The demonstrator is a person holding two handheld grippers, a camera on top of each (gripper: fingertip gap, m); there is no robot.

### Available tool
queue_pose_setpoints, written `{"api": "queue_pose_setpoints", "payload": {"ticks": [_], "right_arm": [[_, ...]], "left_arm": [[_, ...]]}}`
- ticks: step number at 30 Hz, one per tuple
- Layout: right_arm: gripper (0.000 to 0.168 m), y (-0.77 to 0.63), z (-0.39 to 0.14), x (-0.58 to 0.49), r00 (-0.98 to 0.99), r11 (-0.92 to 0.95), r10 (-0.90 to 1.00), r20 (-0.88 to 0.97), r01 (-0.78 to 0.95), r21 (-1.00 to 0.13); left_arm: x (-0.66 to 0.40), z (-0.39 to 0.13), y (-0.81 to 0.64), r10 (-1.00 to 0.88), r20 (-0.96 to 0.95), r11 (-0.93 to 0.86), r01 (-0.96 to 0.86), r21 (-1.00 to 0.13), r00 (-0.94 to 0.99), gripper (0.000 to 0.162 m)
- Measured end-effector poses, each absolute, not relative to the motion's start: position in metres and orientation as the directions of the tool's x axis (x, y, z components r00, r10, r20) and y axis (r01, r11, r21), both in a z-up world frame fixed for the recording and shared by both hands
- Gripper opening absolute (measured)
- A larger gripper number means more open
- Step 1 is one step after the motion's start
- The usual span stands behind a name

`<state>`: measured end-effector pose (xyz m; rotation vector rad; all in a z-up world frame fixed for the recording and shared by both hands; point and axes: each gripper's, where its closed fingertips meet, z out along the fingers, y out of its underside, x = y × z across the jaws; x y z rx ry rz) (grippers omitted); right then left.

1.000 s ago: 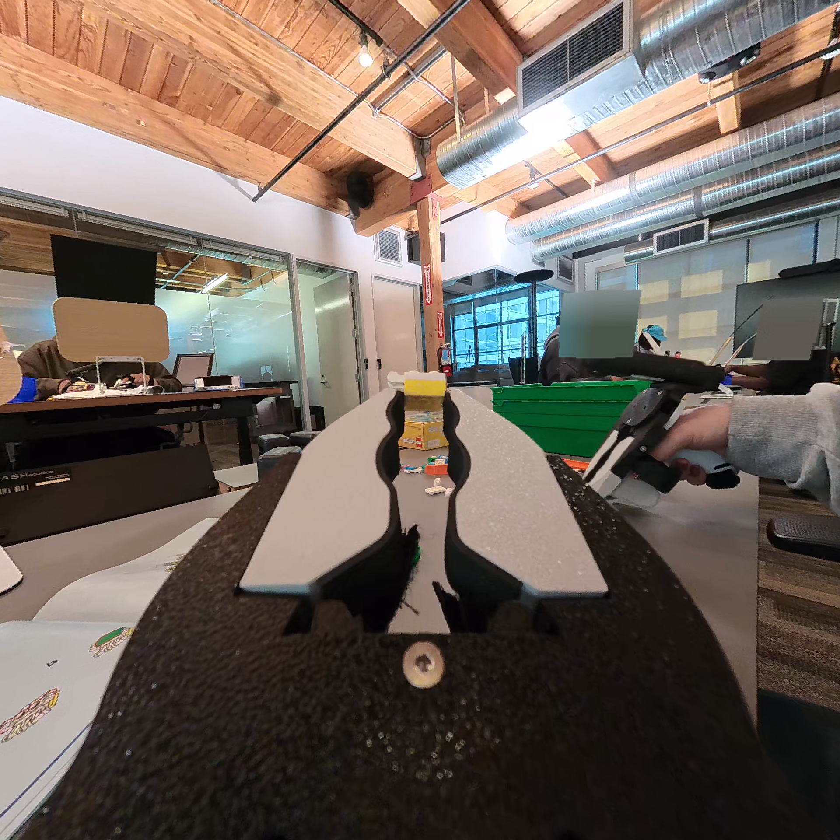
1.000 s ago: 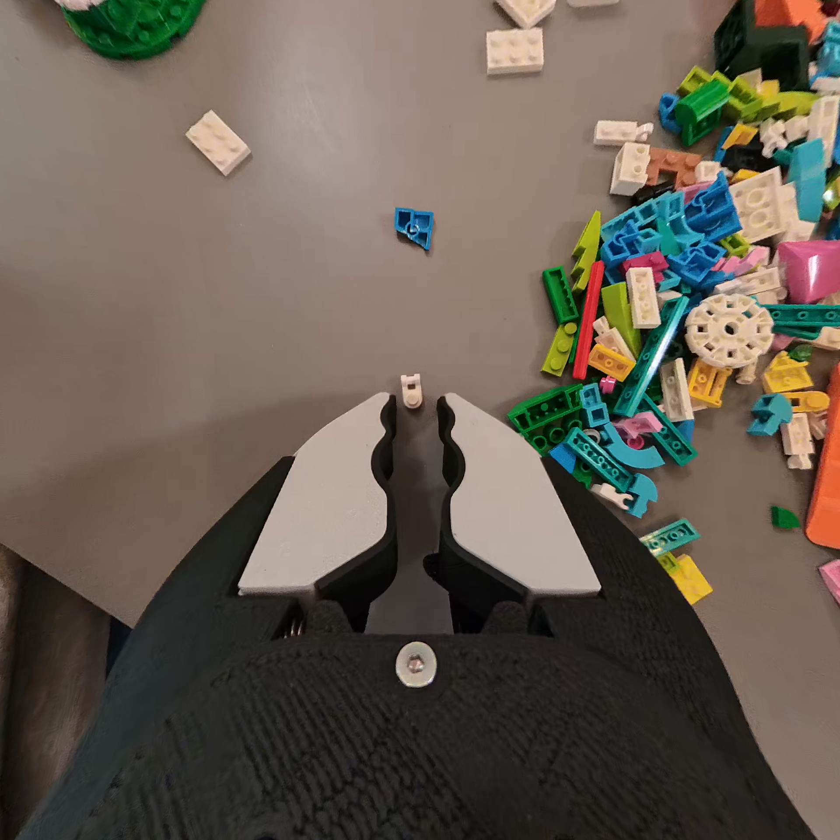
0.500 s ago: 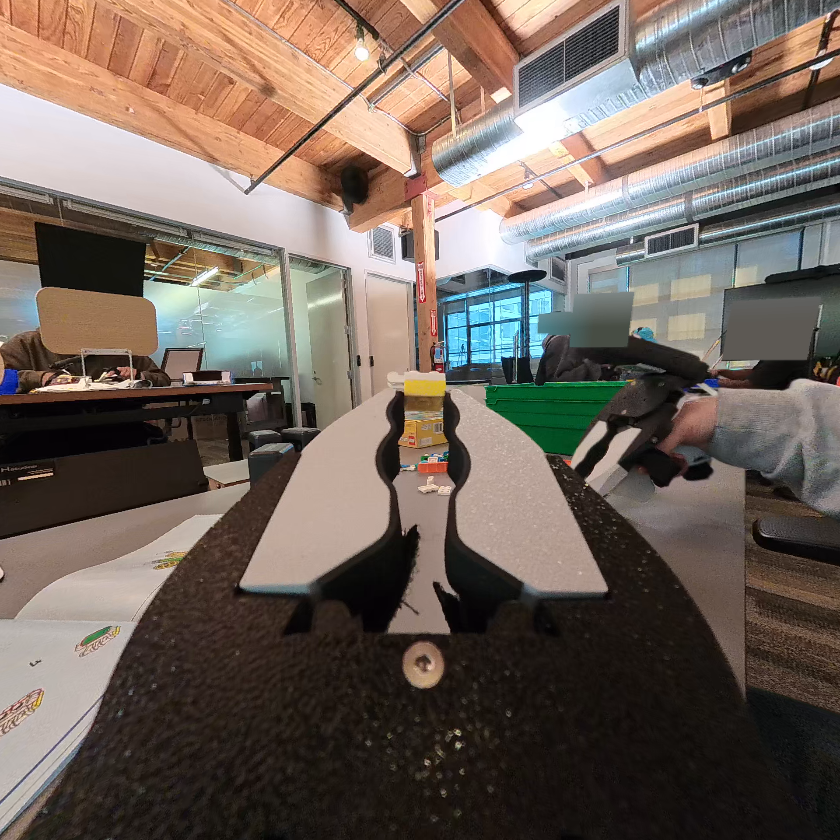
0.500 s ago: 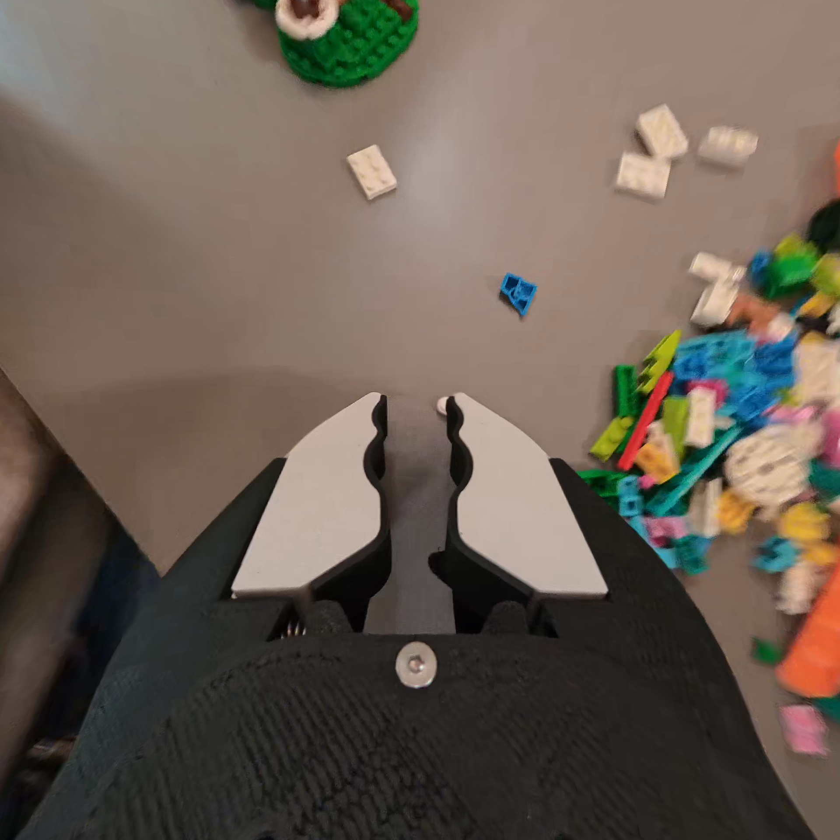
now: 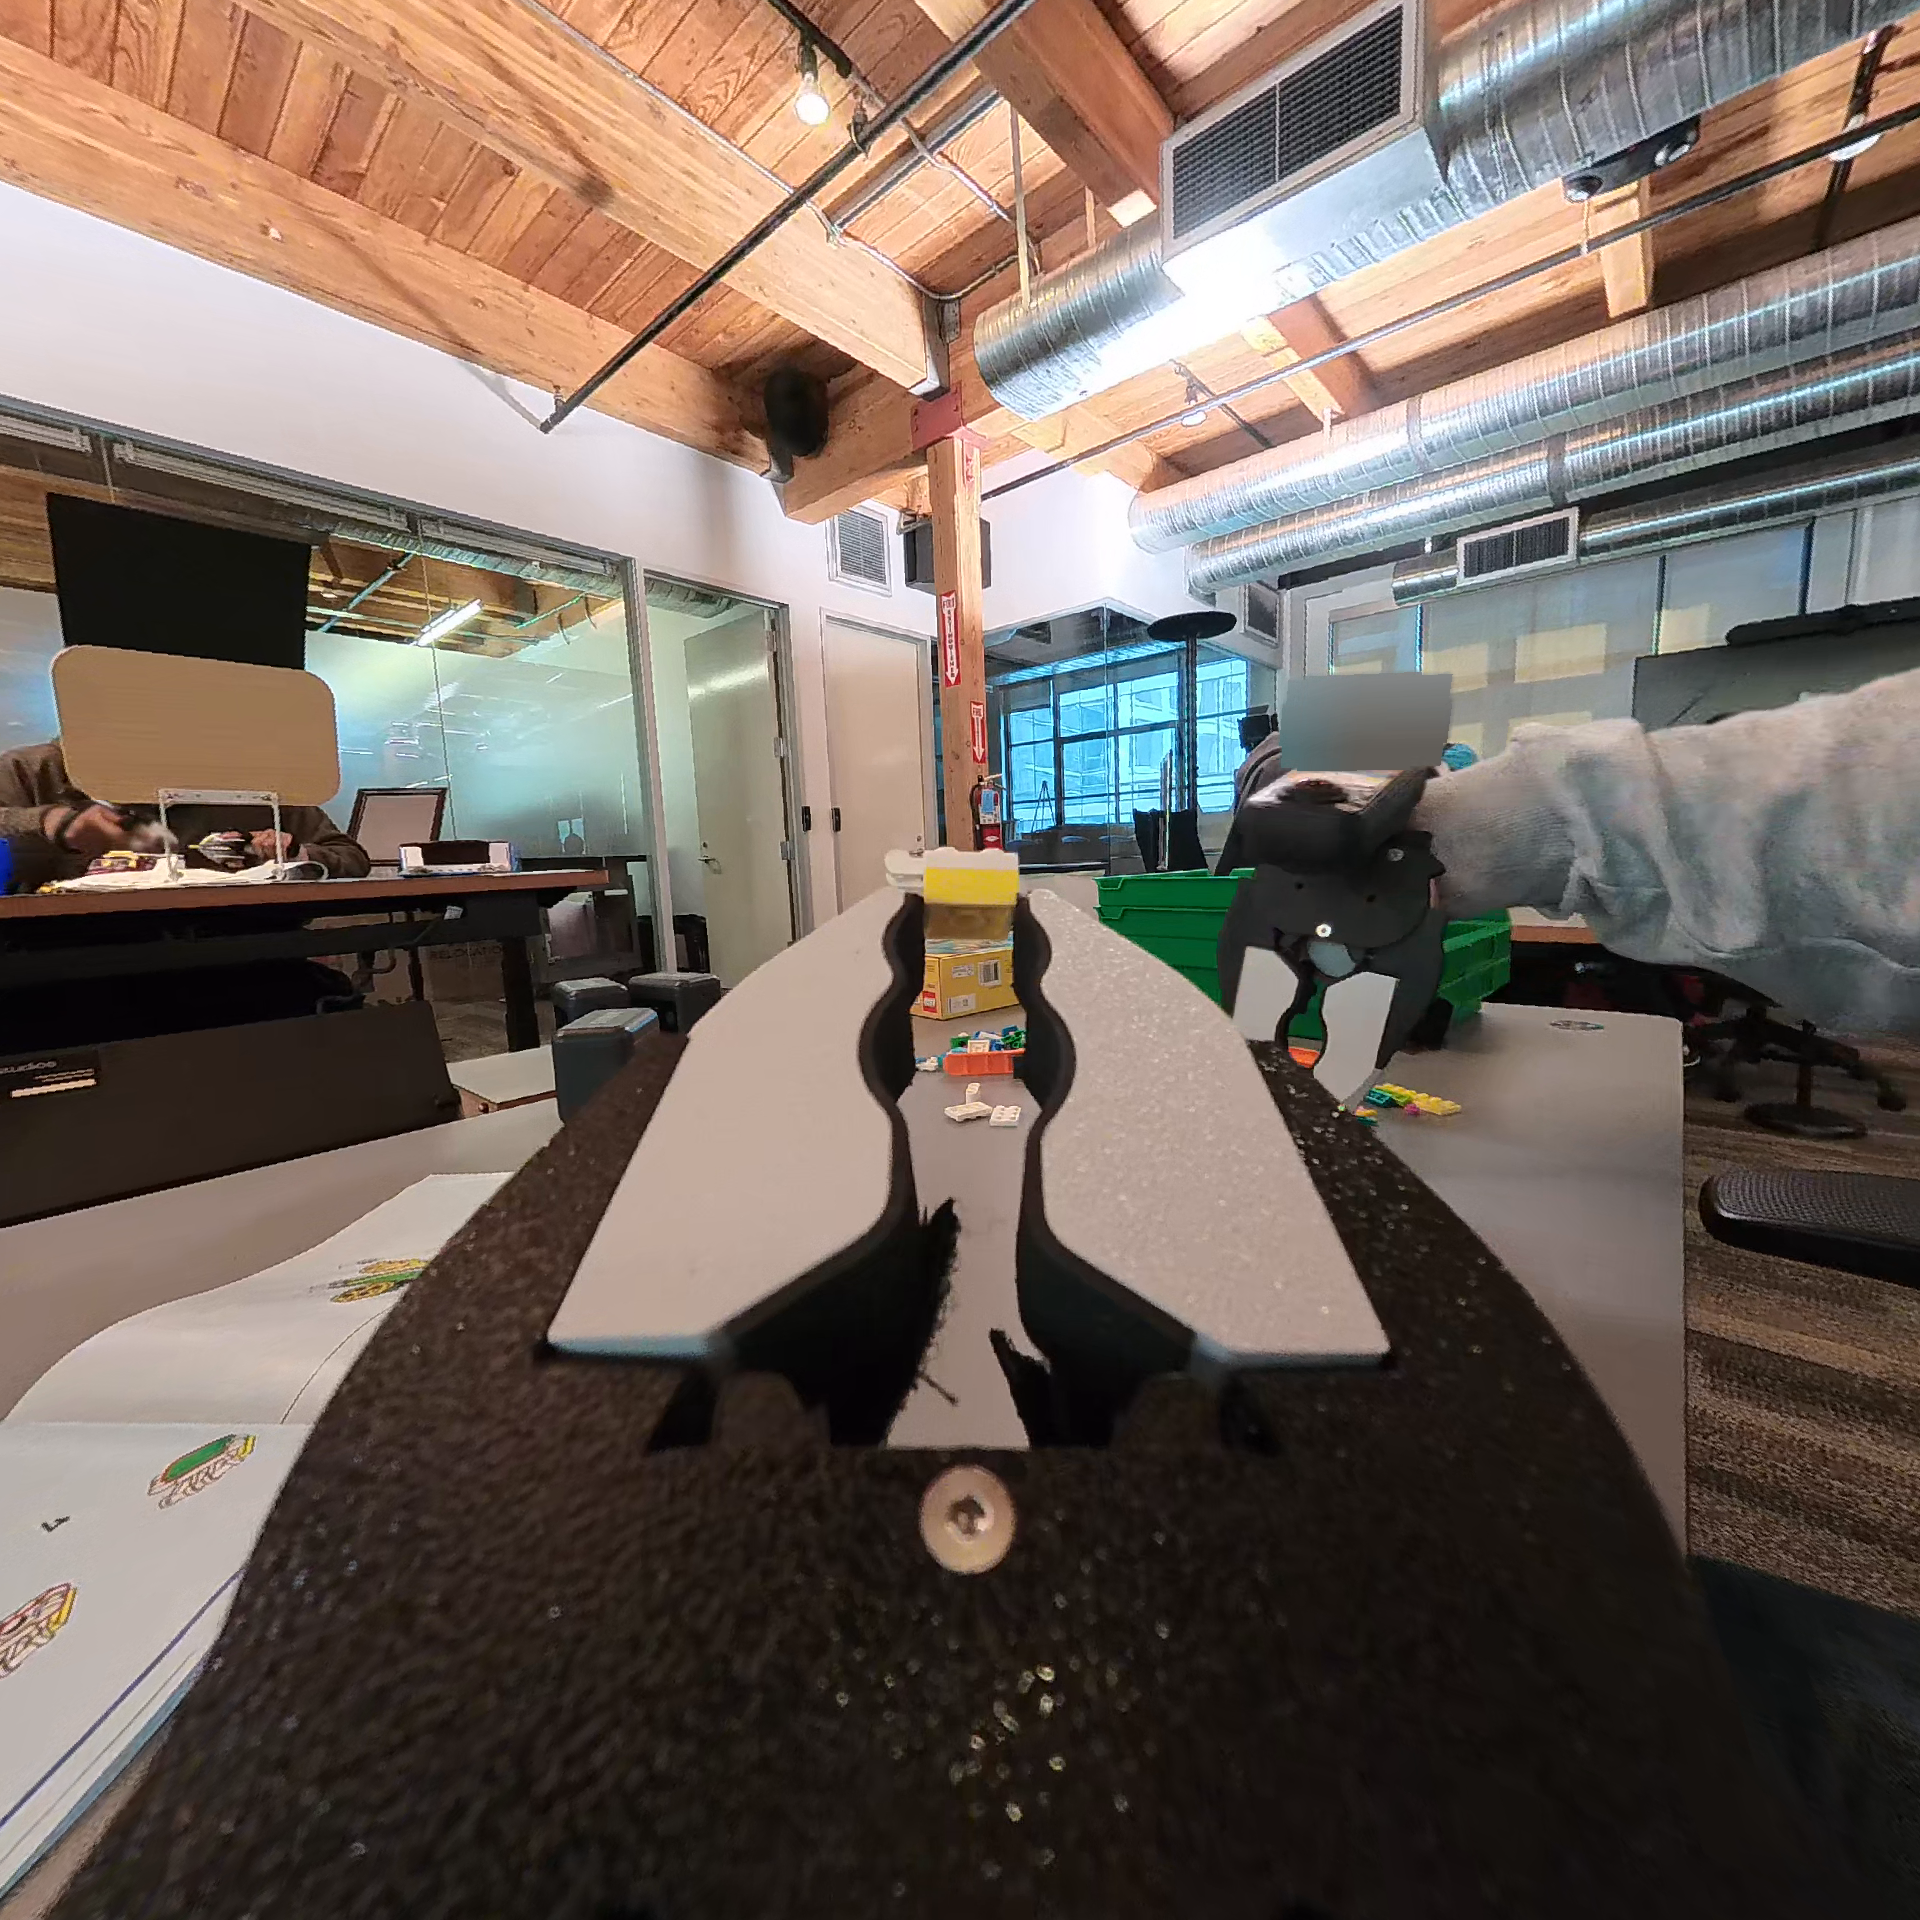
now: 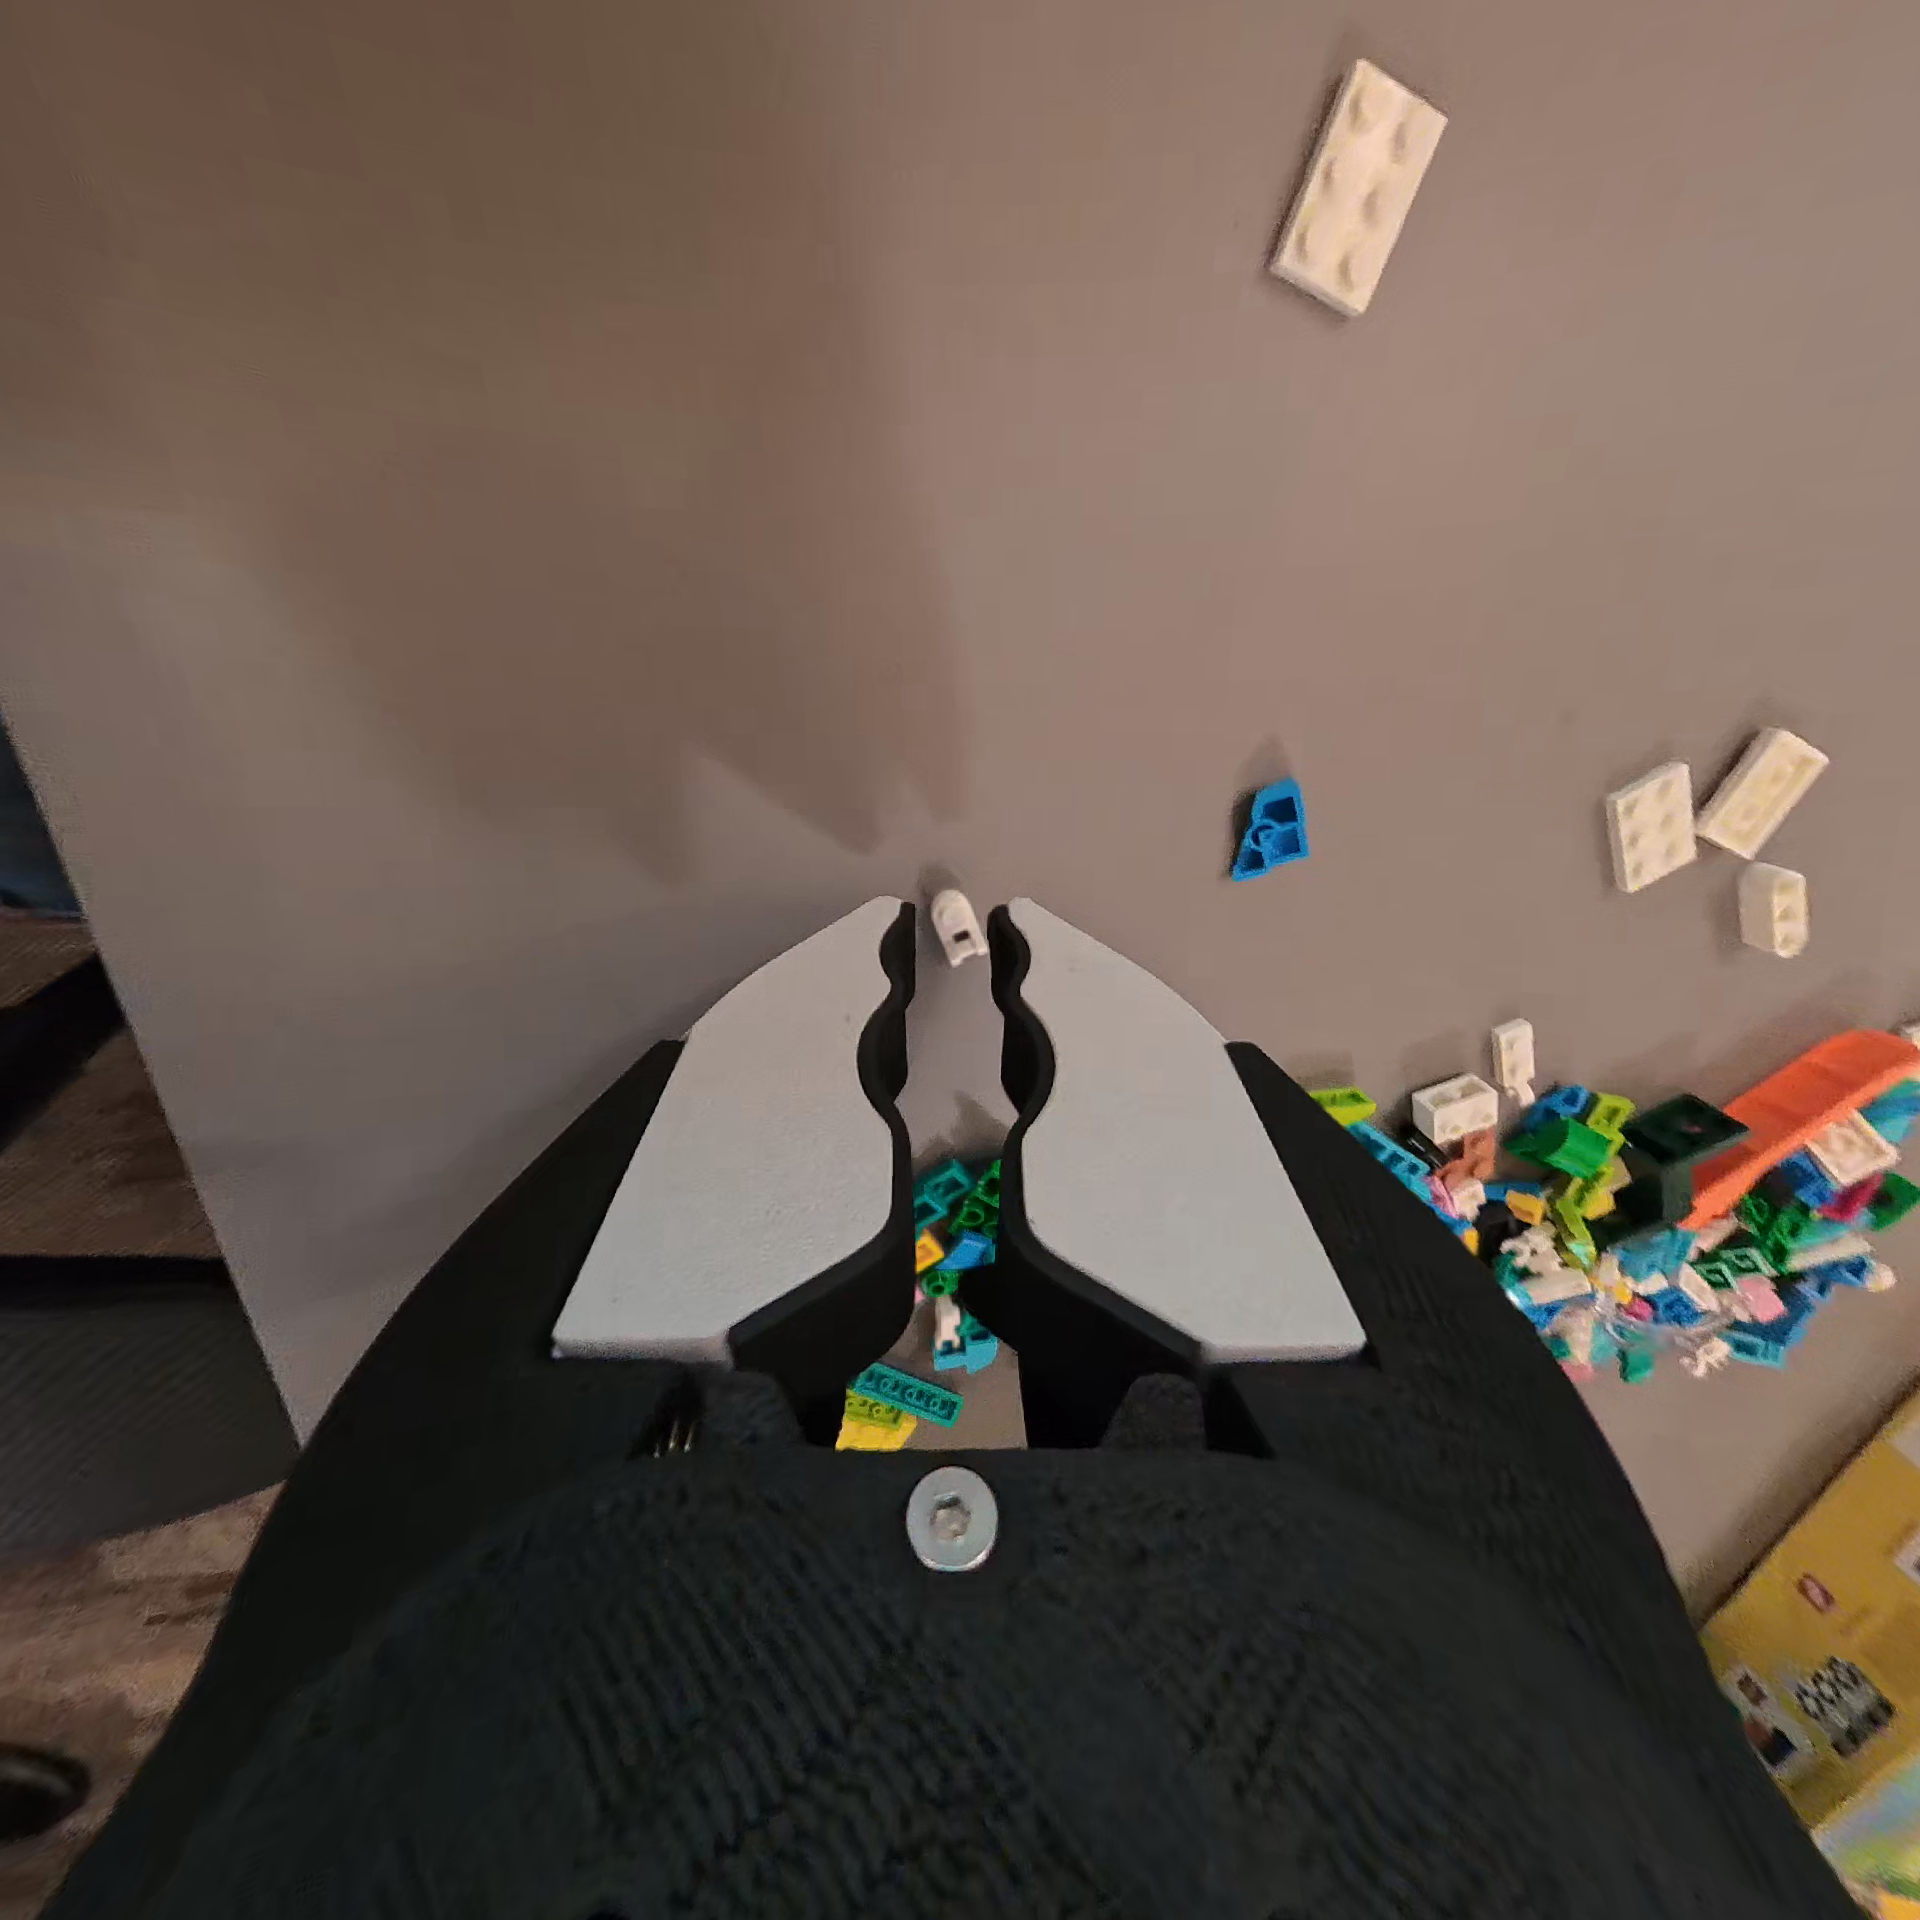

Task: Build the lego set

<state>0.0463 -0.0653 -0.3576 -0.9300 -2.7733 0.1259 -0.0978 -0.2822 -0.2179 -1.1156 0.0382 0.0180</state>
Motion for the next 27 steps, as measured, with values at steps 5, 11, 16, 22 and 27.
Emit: {"api": "queue_pose_setpoints", "payload": {"ticks": [5,11,16,22,27], "right_arm": [[0.015,-0.065,-0.362,0.048,-0.817,0.825,0.566,0.115,0.56,-0.077],[0.011,-0.06,-0.367,0.05,-0.815,0.819,0.574,0.086,0.571,-0.055],[0.004,-0.06,-0.367,0.052,-0.788,0.791,0.611,0.07,0.607,-0.074],[0.0,-0.078,-0.354,0.026,-0.685,0.683,0.722,0.096,0.683,-0.26],[0.0,-0.103,-0.345,0.009,-0.679,0.674,0.724,0.118,0.662,-0.329]], "left_arm": [[-0.097,-0.218,-0.281,-0.009,-0.038,0.438,-0.03,-0.898,0.999,0.016],[-0.098,-0.218,-0.281,-0.011,-0.032,0.439,-0.024,-0.898,0.999,0.016],[-0.098,-0.218,-0.281,-0.009,-0.032,0.439,-0.025,-0.898,0.999,0.016],[-0.097,-0.218,-0.28,0.024,-0.07,0.433,-0.074,-0.898,0.997,0.016],[-0.086,-0.22,-0.276,0.028,-0.156,0.413,-0.154,-0.898,0.987,0.016]]}}
